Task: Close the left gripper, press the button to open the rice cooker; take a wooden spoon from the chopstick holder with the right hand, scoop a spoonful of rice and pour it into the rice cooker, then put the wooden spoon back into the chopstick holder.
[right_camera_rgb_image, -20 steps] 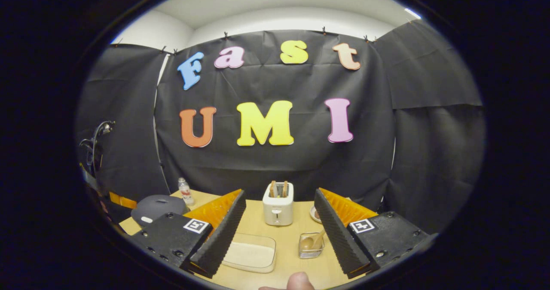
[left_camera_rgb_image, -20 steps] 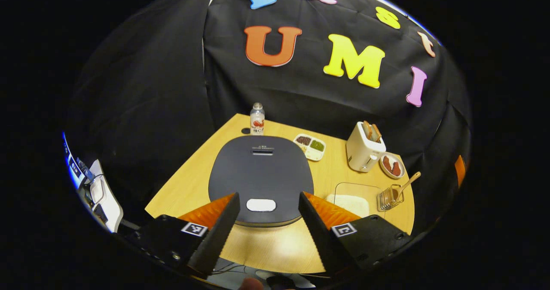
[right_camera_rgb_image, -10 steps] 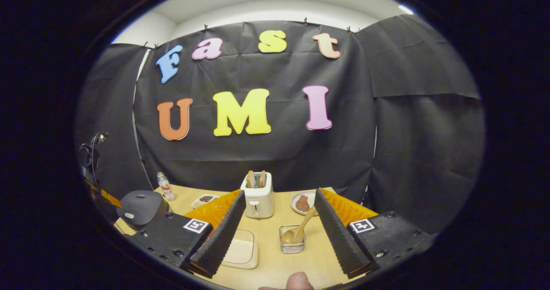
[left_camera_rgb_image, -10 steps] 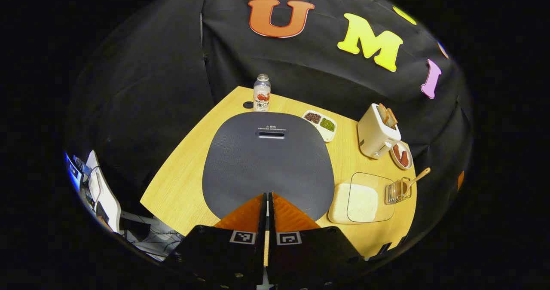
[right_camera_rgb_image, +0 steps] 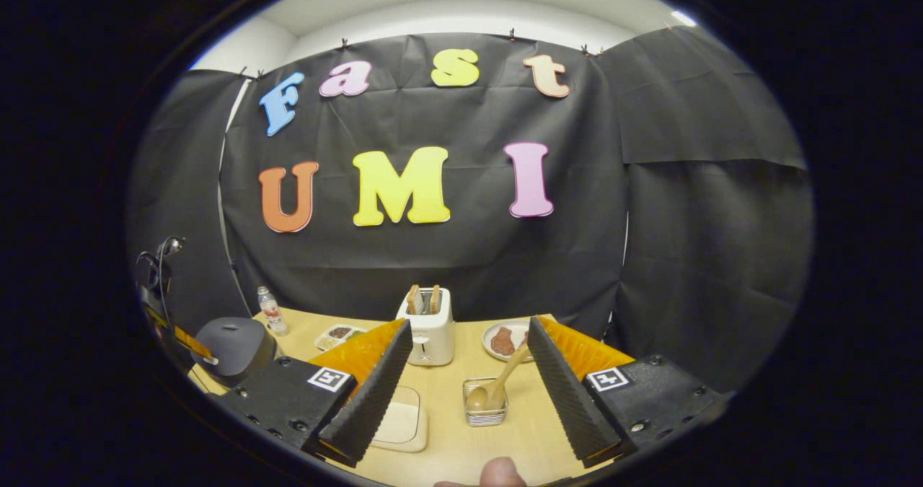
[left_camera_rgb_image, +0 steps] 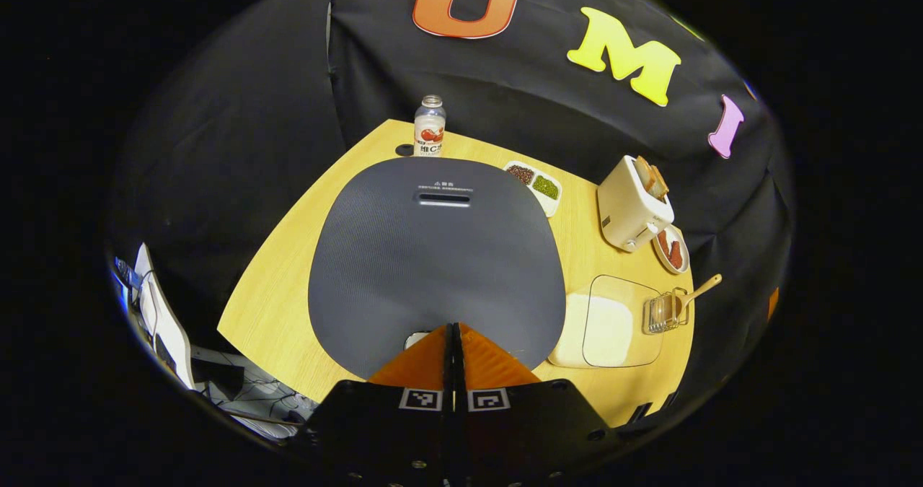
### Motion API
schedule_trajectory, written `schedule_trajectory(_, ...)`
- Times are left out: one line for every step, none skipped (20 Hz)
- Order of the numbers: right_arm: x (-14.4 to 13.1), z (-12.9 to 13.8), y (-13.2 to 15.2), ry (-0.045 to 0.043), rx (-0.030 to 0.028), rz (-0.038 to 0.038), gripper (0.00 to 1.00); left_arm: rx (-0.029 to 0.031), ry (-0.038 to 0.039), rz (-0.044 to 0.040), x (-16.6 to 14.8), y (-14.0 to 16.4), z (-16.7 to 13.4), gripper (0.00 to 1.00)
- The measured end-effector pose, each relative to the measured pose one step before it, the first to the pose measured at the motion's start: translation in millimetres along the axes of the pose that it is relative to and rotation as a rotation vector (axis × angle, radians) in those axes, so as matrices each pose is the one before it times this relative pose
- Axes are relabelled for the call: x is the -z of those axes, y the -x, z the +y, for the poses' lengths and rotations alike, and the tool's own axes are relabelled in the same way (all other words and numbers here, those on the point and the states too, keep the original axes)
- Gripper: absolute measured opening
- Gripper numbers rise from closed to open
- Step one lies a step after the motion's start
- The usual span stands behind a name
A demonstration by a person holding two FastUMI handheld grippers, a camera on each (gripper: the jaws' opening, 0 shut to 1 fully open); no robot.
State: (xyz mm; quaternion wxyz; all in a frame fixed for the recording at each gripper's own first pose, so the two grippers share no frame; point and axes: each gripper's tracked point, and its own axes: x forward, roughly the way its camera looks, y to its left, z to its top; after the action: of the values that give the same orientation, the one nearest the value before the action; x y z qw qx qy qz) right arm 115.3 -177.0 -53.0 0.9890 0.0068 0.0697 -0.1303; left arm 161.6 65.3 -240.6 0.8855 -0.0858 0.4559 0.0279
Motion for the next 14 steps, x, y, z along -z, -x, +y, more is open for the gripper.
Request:
schedule_trajectory(0.1, 0.17, -0.74, -0.00317, 0.00029, -0.0007, 0.97, 0.00314, 0.00315, 0.00921, 0.49, -1.45, -0.22, 0.0)
schedule_trajectory(-0.12, -0.15, 0.28, -0.00458, 0.00035, 0.00047, 1.0, 0.00587, 0.0018, 0.00885, 3.88, -1.49, -0.72, 0.0)
schedule_trajectory(0.48, 0.71, 0.93, -0.0034, -0.00121, -0.0056, 0.97, 0.00553, 0.00022, 0.01265, 2.7, -0.2, 0.35, 0.0)
schedule_trajectory(-0.92, 0.5, 1.1, -0.00025, 0.00082, -0.00441, 0.97, -0.00015, 0.01537, 0.00157, -0.34, -0.85, 0.27, 0.0)
schedule_trajectory(0.67, 1.22, 0.3, 0.0026, -0.00086, -0.0022, 0.97, 0.00335, 0.00052, 0.00308, 0.52, -3.03, -0.75, 0.0)
schedule_trajectory(0.37, 0.82, 0.8, 0.00372, -0.00116, 0.00054, 1.0, 0.00098, -0.00704, 0.00493, 3.23, 4.77, 2.52, 0.0)
schedule_trajectory(1.85, 0.95, -0.03, 0.00193, -0.00275, 0.00357, 0.97, -0.00009, 0.00438, 0.01778, 1.77, -7.33, -0.06, 0.0)
schedule_trajectory(0.54, -0.24, 0.59, -0.00055, -0.00044, 0.00111, 1.0, 0.00516, -0.00197, -0.01955, -5.06, 4.18, -1.44, 0.0)
schedule_trajectory(-1.36, -0.74, 1.13, -0.00173, 0.00046, -0.00031, 0.97, 0.00195, 0.0045, -0.00158, 1.8, 0.35, 0.09, 0.0)
schedule_trajectory(-1.76, -0.47, 1.78, -0.0005, -0.00186, 0.00005, 1.0, 0.00121, 0.00999, -0.02026, -2.72, -0.63, -0.13, 0.0)
schedule_trajectory(-1.64, -0.5, 1.08, 0.00036, -0.00088, -0.00411, 1.0, -0.00033, 0.01051, -0.01627, -1.49, 1.81, -0.39, 0.0)
schedule_trajectory(-2.9, -0.42, 1.28, 0.00263, -0.0006, -0.0053, 0.97, -0.00315, 0.00459, -0.02088, -0.78, 0.63, -0.15, 0.0)
schedule_trajectory(-2.82, -0.76, 2.22, 0.00382, -0.0005, -0.00527, 1.0, -0.00637, 0.00151, -0.01871, -3.69, 5.48, -0.1, 0.0)
schedule_trajectory(-3.77, -0.52, 2.71, 0.00171, -0.00001, -0.01013, 1.0, -0.00876, -0.0032, -0.02858, -5.59, 8.97, -2.46, 0.0)
